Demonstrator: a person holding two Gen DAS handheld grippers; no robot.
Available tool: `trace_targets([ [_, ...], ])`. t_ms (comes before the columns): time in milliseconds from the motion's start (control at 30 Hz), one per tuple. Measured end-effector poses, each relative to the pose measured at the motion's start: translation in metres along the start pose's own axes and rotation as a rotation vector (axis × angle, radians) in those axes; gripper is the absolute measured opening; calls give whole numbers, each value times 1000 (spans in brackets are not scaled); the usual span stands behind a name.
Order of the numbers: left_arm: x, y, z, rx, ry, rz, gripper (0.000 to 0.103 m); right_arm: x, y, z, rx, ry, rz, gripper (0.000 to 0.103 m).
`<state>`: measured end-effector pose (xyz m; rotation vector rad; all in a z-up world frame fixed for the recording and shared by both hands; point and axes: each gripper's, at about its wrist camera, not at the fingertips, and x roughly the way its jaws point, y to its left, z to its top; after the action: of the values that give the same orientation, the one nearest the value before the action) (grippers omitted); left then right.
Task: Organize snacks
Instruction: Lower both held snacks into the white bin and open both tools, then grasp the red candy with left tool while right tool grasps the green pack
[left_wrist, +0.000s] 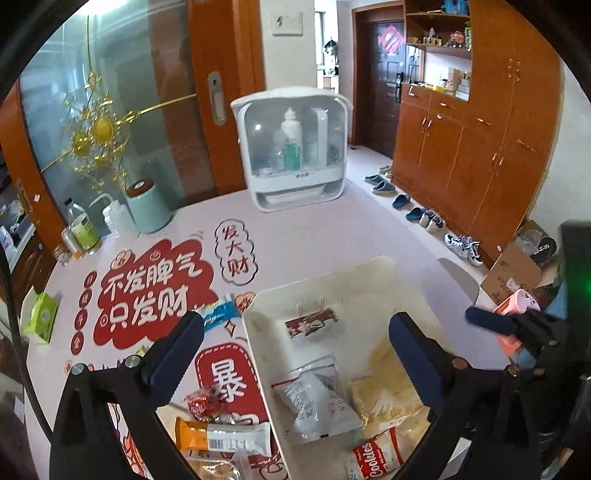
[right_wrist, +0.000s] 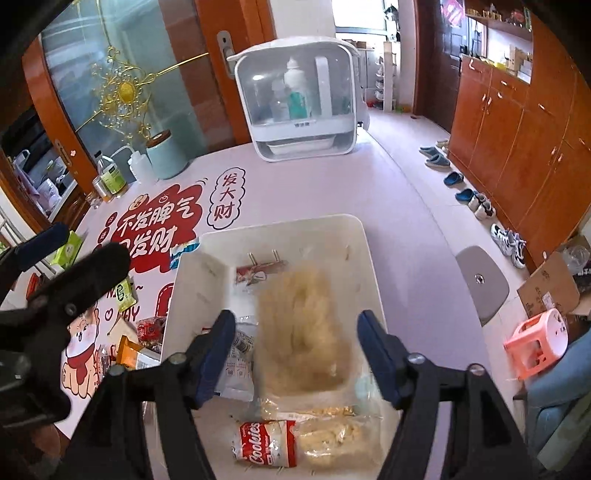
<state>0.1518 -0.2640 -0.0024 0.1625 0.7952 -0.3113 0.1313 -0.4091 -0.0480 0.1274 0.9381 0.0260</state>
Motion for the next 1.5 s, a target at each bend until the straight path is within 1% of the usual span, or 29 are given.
trace_targets([
  [67,0,6,-4,-26,8,-4,100,-4,4,0,-16,-26,-3,83],
  [100,-1,6,-5,-33,12,-2,100,-6,6,0,-31,-36,-15,84],
  [167,-1,11,-9,-45,19,7,100,-7,7,1,-38,-38,-14,84],
  [400,-8,20,-18,-57,27,13,100,-2,9,-8,-37,0,-6,84],
  [500,-10,22,-24,-56,38,15,100,-2,11,-15,-41,14,6,84],
  [633,-13,30,-36,-55,59,27,100,-4,18,-27,-63,30,-8,84],
  [867,-13,62,-71,-68,140,62,100,-2,28,-46,-36,64,9,84],
  [933,-15,77,-84,-72,164,83,100,-1,33,-49,-28,65,10,84],
  [1033,-18,111,-105,-98,200,116,100,2,47,-50,-15,65,12,84],
  [1100,-21,139,-116,-127,218,139,100,3,57,-48,-6,61,21,84],
  [1133,-24,159,-123,-146,224,154,100,4,66,-47,-3,58,23,84],
  [1200,-28,186,-128,-168,224,175,100,6,85,-42,4,48,17,84],
  [1233,-31,208,-131,-188,219,194,100,7,96,-39,7,44,19,84],
  [1300,-37,243,-134,-221,206,218,100,12,125,-33,14,40,33,84],
  [1333,-38,254,-134,-232,202,225,100,14,134,-31,13,38,39,84],
  [1400,-38,293,-137,-270,193,248,100,20,163,-26,-7,35,55,84],
  [1467,-32,322,-139,-298,197,262,100,32,198,-20,-55,39,66,84],
  [1500,-26,339,-140,-316,204,267,100,37,208,-18,-69,42,68,84],
])
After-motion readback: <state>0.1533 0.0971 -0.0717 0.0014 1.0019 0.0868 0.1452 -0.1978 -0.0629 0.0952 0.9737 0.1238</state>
